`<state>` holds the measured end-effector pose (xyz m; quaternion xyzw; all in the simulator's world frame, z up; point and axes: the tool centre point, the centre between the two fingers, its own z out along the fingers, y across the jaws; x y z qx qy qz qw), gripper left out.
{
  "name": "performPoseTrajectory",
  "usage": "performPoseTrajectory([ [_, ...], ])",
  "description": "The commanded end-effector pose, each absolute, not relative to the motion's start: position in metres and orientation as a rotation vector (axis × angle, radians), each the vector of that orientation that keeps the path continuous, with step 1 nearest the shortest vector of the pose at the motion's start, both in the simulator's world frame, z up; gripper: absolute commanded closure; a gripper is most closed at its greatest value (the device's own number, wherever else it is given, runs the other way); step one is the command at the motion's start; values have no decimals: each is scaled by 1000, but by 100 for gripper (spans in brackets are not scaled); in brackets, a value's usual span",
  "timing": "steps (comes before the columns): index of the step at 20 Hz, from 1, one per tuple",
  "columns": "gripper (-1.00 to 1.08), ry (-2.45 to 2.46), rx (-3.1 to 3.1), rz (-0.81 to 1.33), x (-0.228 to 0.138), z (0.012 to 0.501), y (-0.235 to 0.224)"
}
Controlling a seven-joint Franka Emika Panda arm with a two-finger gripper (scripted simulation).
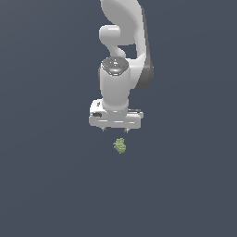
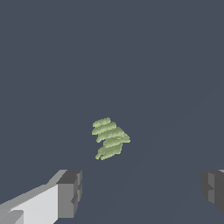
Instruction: Pick up the object and move it to a goal position.
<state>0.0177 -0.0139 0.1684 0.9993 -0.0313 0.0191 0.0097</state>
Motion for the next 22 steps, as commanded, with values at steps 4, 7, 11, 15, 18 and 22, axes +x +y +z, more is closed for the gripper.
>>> performPoseTrajectory([
  [4, -92, -243, 3118, 54, 19, 162, -12],
  [7, -92, -350, 3111, 51, 20, 158, -11],
  [11, -92, -518, 3093, 44, 21, 151, -9],
  [15, -92, -689, 3064, 37, 22, 144, -7],
  [18, -92, -816, 3035, 32, 23, 139, -5],
  [22, -92, -983, 2987, 25, 24, 132, -3],
])
